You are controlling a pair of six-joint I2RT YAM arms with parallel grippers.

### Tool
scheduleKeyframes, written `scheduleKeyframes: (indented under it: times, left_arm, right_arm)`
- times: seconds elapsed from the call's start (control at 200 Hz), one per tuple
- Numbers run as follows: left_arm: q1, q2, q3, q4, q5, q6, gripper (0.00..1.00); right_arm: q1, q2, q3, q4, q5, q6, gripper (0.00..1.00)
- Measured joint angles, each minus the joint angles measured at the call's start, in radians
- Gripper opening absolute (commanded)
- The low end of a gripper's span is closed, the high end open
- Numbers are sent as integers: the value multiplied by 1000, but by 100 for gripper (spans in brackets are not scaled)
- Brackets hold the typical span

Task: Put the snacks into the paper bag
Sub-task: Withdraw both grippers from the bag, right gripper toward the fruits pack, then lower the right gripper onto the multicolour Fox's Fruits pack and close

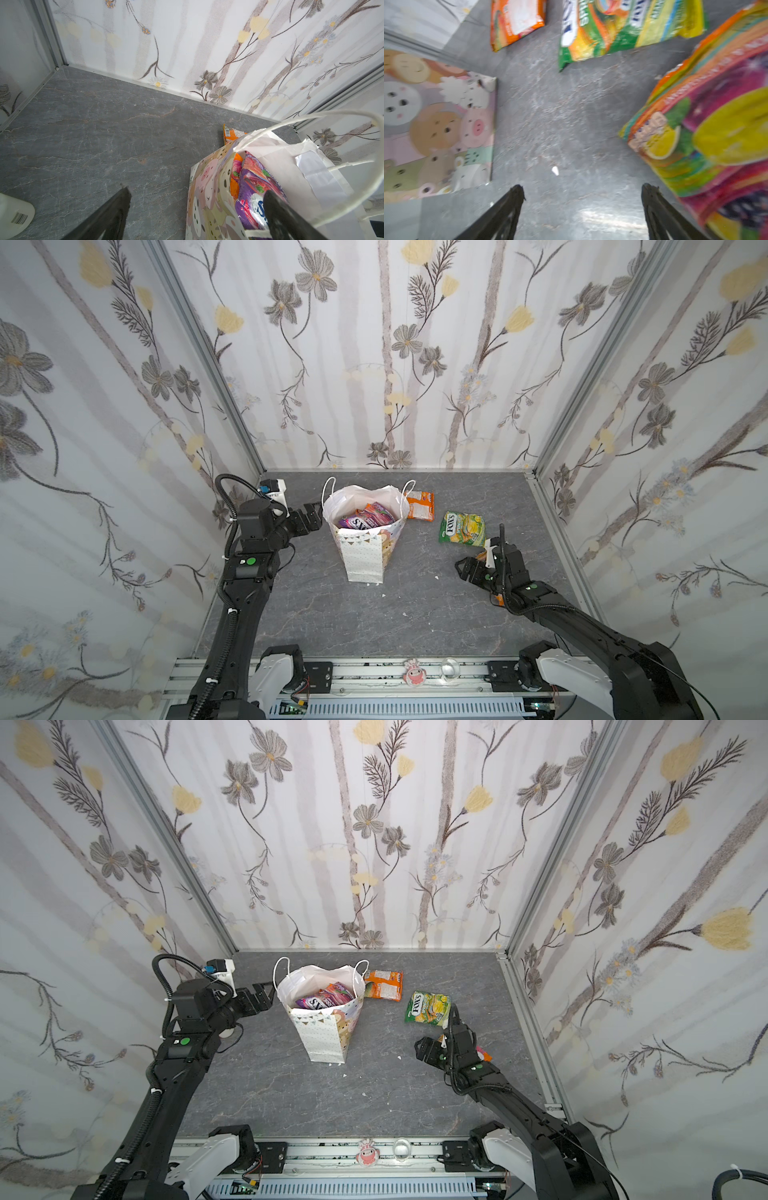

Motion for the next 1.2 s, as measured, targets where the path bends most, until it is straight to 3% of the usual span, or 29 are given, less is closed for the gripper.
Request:
scheduleKeyframes:
  times: [0.19,0.415,0.694,0.839,1.199]
  left_arm:
    - [0,-1,-7,0,7,0,100]
    - [-3,7,-11,3,8,-1,100]
    - [-17,14,-11,3,8,-4,100]
    - [-23,10,-15,5,8,-4,100]
    - [-30,11,-15,5,4,-8,100]
  right_arm:
    - [-7,-60,66,-46,69,13,91]
    - [-183,-105,0,-121,140,-9,91]
    - [-223,5,1,-132,164,-62,88]
    - [-173,53,1,-117,134,-80,88]
    - [106,64,76,-78,33,-19,87]
